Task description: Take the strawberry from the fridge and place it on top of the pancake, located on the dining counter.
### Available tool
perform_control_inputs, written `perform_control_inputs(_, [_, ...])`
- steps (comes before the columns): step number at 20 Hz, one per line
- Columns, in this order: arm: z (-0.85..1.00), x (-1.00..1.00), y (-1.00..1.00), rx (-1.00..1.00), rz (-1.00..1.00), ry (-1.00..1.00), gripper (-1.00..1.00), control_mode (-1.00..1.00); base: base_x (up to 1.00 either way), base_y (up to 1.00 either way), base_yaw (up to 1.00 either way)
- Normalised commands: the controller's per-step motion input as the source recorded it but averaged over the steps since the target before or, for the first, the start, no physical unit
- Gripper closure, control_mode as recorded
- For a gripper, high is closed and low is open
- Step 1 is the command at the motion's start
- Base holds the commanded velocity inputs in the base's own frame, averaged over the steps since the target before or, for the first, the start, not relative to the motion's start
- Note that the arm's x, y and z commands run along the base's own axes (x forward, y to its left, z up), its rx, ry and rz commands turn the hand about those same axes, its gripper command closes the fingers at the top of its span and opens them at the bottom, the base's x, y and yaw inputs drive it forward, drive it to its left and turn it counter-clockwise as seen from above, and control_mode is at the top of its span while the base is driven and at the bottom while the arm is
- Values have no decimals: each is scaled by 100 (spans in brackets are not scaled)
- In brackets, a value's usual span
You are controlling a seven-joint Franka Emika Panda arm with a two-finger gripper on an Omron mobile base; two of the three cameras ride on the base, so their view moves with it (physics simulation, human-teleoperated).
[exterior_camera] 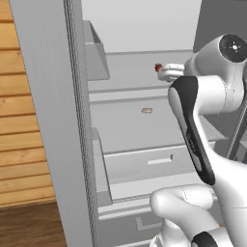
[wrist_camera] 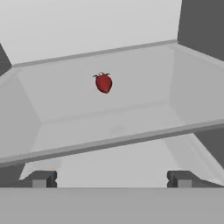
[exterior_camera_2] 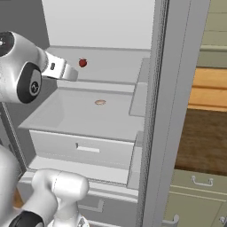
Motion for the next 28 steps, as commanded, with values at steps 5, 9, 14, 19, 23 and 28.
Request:
perform_control_inputs(5, [17,59,-1,0,1,0,-100,-100,0,0,0])
perform_control_inputs(9, [-12,79,0,0,3,4,-100,-100,0,0,0])
perform_control_inputs(14, [-21,79,-3,0,5,4,-100,-100,0,0,0])
perform_control_inputs(19, [-17,47,-4,0,9,1,-100,-100,0,0,0])
perform_control_inputs(23, [0,10,-4,0,0,0,-100,-100,0,0,0])
perform_control_inputs(28, [0,41,0,0,0,3,-100,-100,0,0,0])
